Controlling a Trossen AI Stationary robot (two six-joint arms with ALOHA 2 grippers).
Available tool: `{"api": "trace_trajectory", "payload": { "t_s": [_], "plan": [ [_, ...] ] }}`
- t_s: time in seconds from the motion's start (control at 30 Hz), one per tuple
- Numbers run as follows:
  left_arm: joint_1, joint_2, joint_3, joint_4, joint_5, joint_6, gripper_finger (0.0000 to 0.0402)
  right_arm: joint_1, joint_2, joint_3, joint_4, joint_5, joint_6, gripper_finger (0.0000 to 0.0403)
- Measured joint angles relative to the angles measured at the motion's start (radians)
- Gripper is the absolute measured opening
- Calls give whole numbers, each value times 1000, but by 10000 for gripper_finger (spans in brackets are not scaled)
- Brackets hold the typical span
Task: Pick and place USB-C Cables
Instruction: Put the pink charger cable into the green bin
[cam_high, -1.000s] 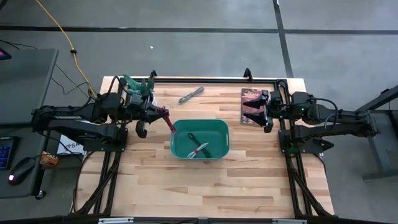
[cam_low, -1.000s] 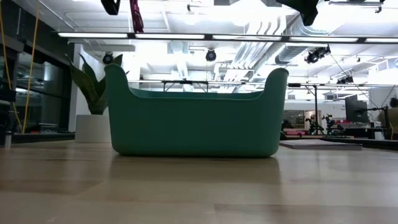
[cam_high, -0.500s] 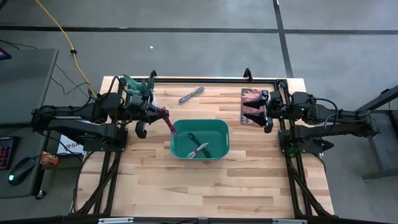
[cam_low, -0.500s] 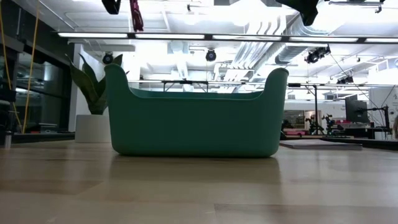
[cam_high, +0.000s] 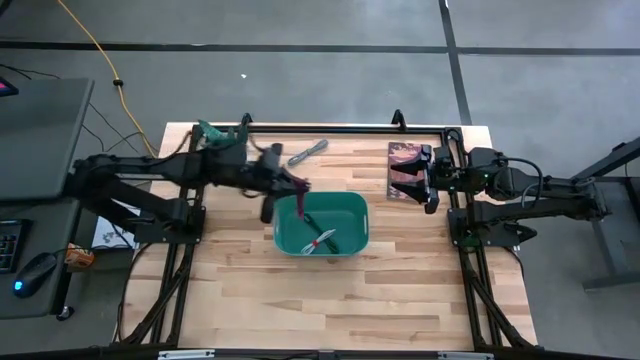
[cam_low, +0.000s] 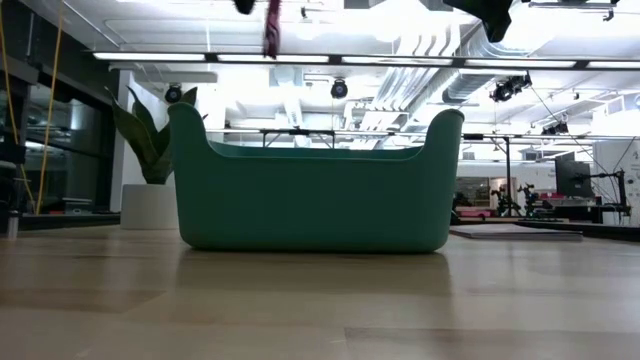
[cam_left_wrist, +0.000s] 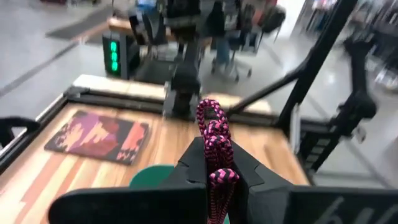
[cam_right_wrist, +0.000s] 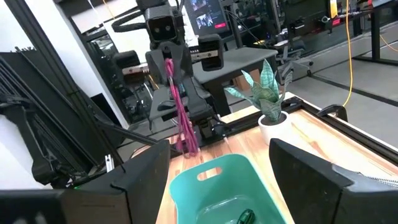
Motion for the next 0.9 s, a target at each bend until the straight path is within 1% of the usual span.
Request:
{"api": "trace_trajectory", "payload": {
  "t_s": [0.13,0.27,0.43,0.6,0.73,0.9],
  "plan": [
    [-2,141,112,-76,0,34,0,0,1,0,0,0,0,265],
    [-7,261,169,-121,0,37,0,0,1,0,-11,0,0,265],
    [-25,385,175,-136,-16,37,0,0,2,0,-51,0,1,265],
    [-53,493,175,-179,-54,36,0,0,2,0,-71,0,1,265],
    [-77,559,175,-182,-102,37,0,0,2,0,-71,9,1,265],
    [-99,623,175,-182,-110,85,0,0,2,0,-82,45,1,265]
  ]
}}
